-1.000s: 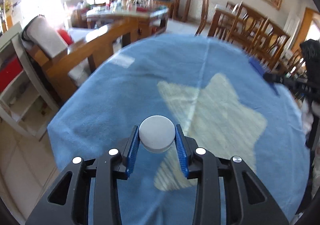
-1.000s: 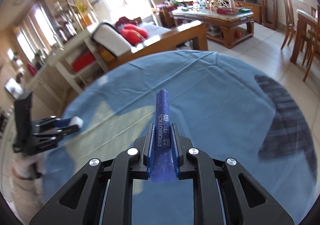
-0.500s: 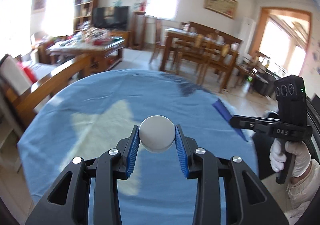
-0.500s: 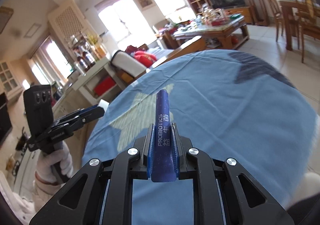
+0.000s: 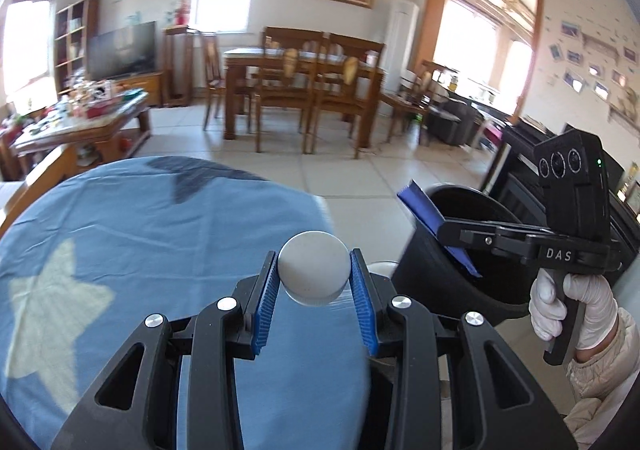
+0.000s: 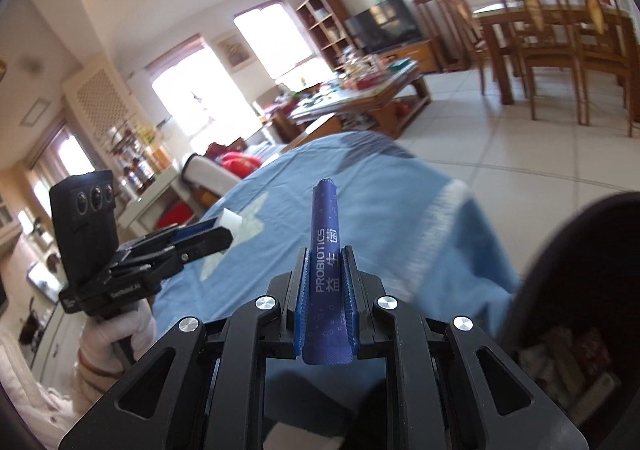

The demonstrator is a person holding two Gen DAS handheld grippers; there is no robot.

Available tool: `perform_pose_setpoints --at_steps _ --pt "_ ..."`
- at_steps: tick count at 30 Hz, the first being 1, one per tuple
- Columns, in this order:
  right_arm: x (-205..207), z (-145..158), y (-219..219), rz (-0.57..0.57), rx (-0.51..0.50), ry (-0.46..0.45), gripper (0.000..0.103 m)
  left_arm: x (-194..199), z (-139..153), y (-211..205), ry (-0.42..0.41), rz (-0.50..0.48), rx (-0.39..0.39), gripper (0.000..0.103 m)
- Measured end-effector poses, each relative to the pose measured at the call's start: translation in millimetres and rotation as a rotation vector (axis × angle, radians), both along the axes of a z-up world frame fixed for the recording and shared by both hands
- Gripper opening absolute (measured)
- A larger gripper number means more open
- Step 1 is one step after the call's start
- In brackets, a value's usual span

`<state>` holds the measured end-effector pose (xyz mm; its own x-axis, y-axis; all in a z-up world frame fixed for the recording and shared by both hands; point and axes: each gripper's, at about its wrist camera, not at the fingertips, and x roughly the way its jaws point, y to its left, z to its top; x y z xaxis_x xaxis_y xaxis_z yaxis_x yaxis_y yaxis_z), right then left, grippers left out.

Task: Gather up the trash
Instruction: 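Carry the white cap and blue tube over the black bin, then open both tools to drop the cap and tube into the bin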

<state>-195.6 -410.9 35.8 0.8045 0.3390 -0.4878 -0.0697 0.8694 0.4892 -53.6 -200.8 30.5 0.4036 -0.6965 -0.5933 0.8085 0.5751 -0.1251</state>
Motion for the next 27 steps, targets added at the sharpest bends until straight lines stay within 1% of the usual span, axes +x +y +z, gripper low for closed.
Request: perform_pose_setpoints --at_steps 8,14,17,22,27 --pt "-57 -20 -65 -0.136 0.02 0.009 0.016 -28 -18 -67 0.022 -0.143 0.027 0.035" --pt "-95 -37 -110 -0.243 0.024 0.022 0.016 -43 -31 -107 0.047 -0.246 0.038 0.035" --pt "-111 -45 -128 -0.291 0.009 0.036 0.016 -48 -40 -132 0.073 -0.303 0.04 0.035" --pt "-133 -63 -152 -0.352 0.017 0.06 0.016 -64 -53 -163 0.097 -0.387 0.053 0.035" --pt "-148 -78 -169 -0.388 0.019 0.086 0.016 -77 -67 -186 0.109 -0.438 0.084 0.036"
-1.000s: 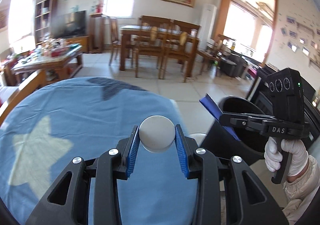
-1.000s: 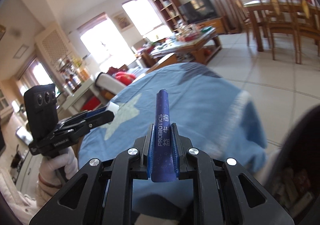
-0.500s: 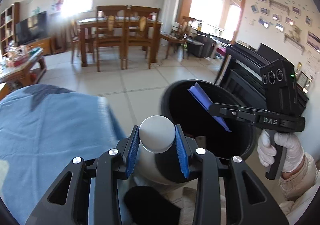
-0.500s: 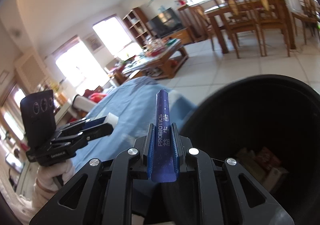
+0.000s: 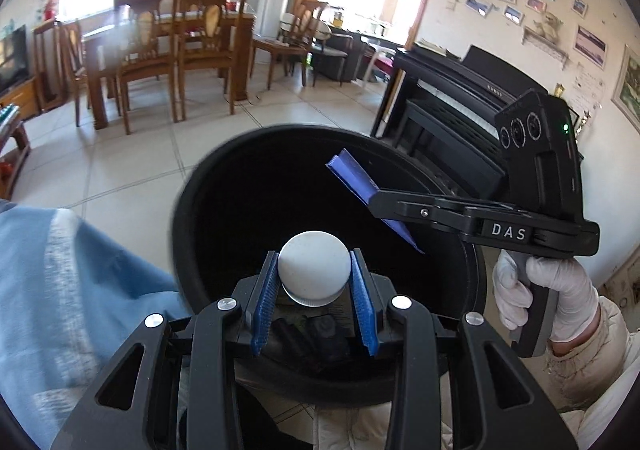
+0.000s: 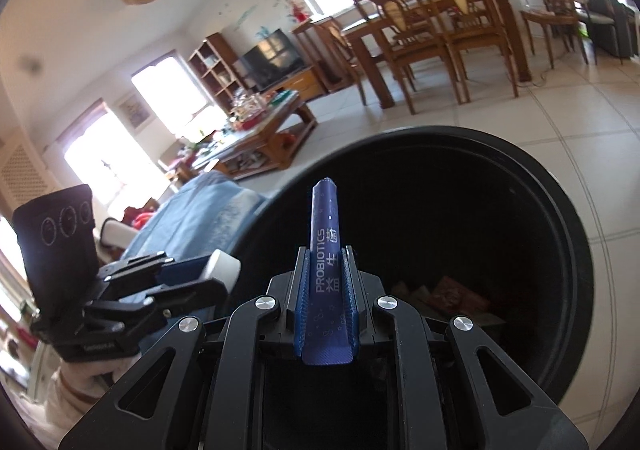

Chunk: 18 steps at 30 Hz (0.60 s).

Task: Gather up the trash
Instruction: 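Open both tools to drop the cap and tube into the bin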

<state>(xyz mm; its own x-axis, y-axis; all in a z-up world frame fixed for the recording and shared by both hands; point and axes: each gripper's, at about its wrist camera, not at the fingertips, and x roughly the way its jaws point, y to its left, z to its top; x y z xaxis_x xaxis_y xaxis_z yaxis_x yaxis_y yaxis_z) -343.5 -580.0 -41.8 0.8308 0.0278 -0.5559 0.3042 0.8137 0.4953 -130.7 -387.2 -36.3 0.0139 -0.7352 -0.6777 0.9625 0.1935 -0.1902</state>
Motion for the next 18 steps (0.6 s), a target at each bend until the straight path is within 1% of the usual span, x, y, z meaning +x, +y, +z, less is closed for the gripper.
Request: perform_pose_setpoints --at_steps 3,5,7,10,12,14,15,16,17,18 --pt "-6 -4 -2 -0.009 -0.007 0.017 0.017 -3 -7 -5 0.003 -0.012 0.014 0.036" --pt "-5 -5 -2 -0.011 -0.003 0.025 0.02 -6 -10 -7 0.008 -0.02 0.024 0.037" --pt "-5 -6 -2 -0.016 0.0 0.029 0.029 -5 -10 -5 0.007 -0.025 0.026 0.037" --pt "-1 -3 2 -0.024 0.002 0.027 0.038 -7 -10 -5 0.004 -0.034 0.028 0.037" --pt "-2 1 5 -0.024 -0.003 0.026 0.038 -8 -9 -4 0.006 -0.034 0.026 0.037" --pt "-1 4 6 -0.024 -0.006 0.025 0.038 -8 -7 -1 0.01 -0.03 0.021 0.04" --pt "-2 5 7 -0.025 -0.008 0.024 0.038 -7 -6 0 0.009 -0.028 0.017 0.044" --pt "-1 7 7 -0.025 -0.009 0.023 0.042 -7 -4 3 0.002 -0.022 0.012 0.053" --pt "1 9 8 -0.029 -0.011 0.02 0.046 -8 -1 7 -0.012 -0.013 0.003 0.058" --pt "5 11 7 -0.034 -0.011 0.016 0.052 -10 1 10 -0.024 -0.005 -0.005 0.069"
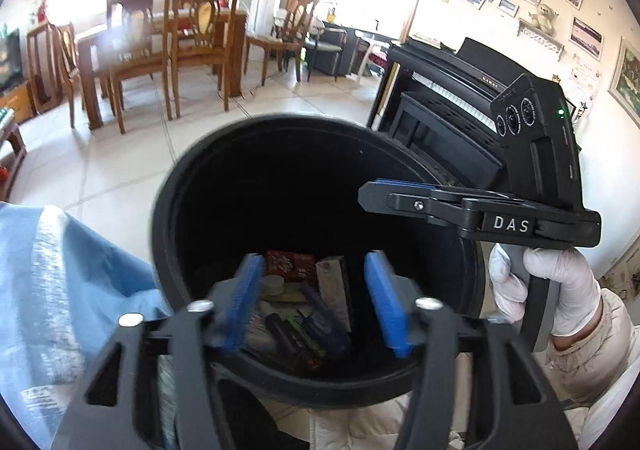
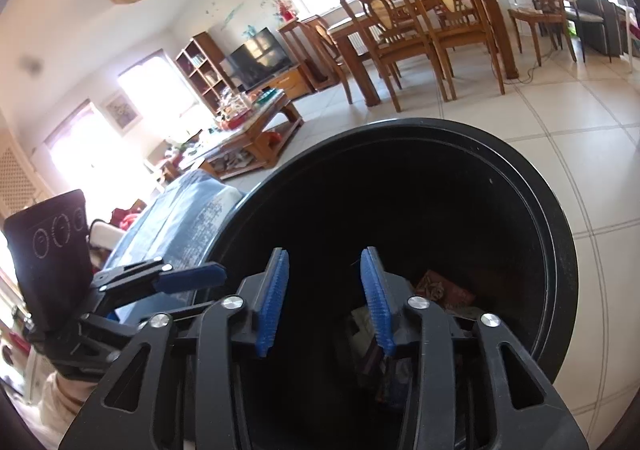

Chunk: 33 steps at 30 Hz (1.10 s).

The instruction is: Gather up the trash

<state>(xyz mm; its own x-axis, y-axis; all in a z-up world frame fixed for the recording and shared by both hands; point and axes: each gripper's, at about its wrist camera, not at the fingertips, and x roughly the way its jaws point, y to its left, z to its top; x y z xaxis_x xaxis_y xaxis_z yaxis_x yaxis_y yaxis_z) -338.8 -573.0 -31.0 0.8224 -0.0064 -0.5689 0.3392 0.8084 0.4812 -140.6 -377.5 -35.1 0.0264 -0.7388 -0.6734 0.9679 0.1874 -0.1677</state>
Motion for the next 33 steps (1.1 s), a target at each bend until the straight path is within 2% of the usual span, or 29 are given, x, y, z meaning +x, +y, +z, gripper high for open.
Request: perform_pose_setpoints --at_steps 1,2,4,9,13,22,28,33 --pt "1 2 2 -0.004 0.0 -0.009 0.056 -1 3 4 -0.016 0.011 -0.012 0.078" --pt "2 3 4 -0.006 -0.001 -0.014 0.058 -1 9 11 -0.037 0.028 -0.03 0.082" --pt "7 7 10 -0.007 -0.002 -0.022 0.069 -1 17 20 -0.057 0.055 -0.051 0.096" --pt "31 17 33 0.027 -0.014 -0.041 0.087 9 33 54 -0.085 0.138 -0.087 0.098" --pt "60 29 61 0.056 -0.04 -0.046 0.096 24 41 89 -0.098 0.226 -0.112 0.098" --pt "158 53 154 0.219 -0.134 -0.06 0.098 61 57 179 -0.147 0.482 -0.143 0.098" --pt "218 62 223 0.289 -0.202 -0.112 0.098 82 59 243 -0.192 0.7 -0.138 0.098" --pt "265 69 285 0.32 -0.308 -0.168 0.098 98 61 297 -0.221 0.901 -0.134 0.098"
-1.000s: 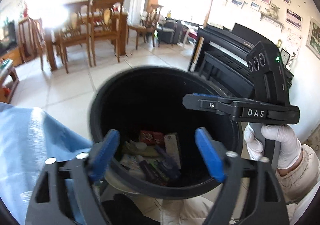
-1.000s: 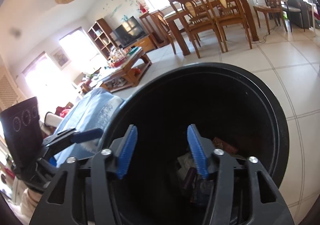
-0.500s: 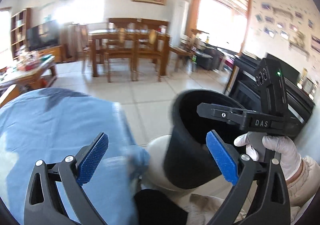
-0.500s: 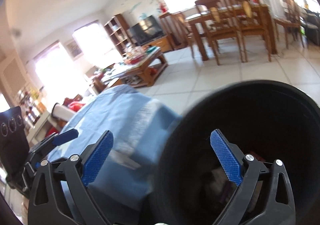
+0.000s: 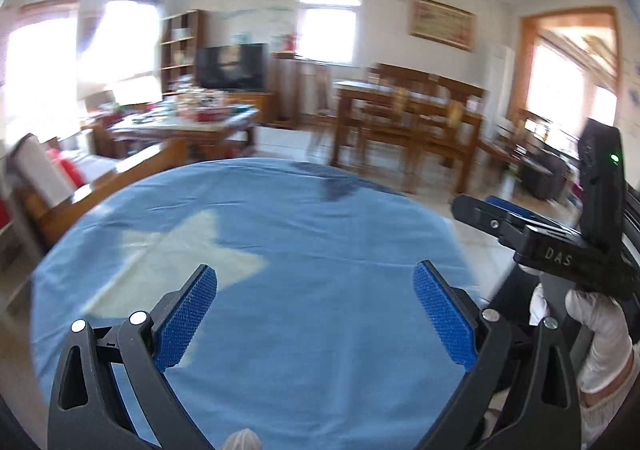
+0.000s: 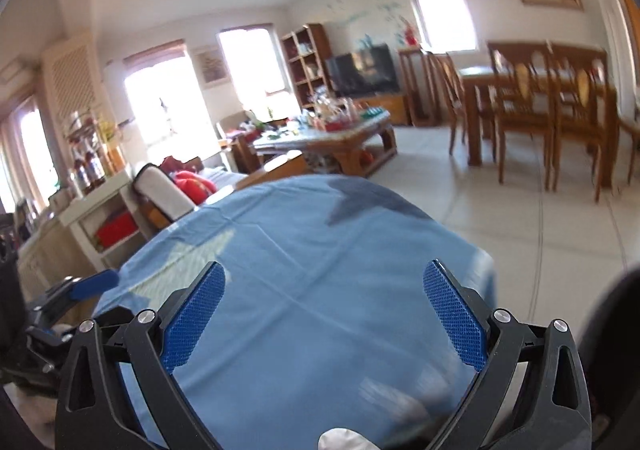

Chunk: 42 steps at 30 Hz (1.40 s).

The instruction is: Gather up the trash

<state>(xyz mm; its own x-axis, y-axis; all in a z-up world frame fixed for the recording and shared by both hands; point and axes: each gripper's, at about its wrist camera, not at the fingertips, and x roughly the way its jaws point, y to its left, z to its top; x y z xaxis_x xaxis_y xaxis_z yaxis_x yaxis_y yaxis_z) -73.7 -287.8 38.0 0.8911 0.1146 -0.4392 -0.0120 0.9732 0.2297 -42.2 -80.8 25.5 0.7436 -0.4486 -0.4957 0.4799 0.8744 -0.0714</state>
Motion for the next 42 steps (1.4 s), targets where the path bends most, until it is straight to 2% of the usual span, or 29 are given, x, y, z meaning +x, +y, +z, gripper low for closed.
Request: perform_pose_setpoints --at_steps 6,13,18,24,36,42 --pt "52 4 67 0.057 -0.057 -0.056 0.098 12 3 51 -0.027 0.163 -0.004 0.098" --pt "65 7 110 0.092 -0.148 -0.134 0.098 13 10 84 -0.061 0.272 0.004 0.098" --pt "57 5 111 0.1 -0.189 -0.157 0.098 20 13 100 -0.058 0.313 -0.024 0.098" --pt "47 3 102 0.099 -0.185 -0.172 0.098 23 20 111 -0.068 0.36 -0.045 0.098" --pt "41 5 96 0.104 -0.172 -0.184 0.098 21 27 123 -0.077 0.416 -0.03 0.098" --pt "41 7 94 0.097 -0.162 -0.179 0.098 12 32 122 -0.137 0.425 -0.022 0.098"
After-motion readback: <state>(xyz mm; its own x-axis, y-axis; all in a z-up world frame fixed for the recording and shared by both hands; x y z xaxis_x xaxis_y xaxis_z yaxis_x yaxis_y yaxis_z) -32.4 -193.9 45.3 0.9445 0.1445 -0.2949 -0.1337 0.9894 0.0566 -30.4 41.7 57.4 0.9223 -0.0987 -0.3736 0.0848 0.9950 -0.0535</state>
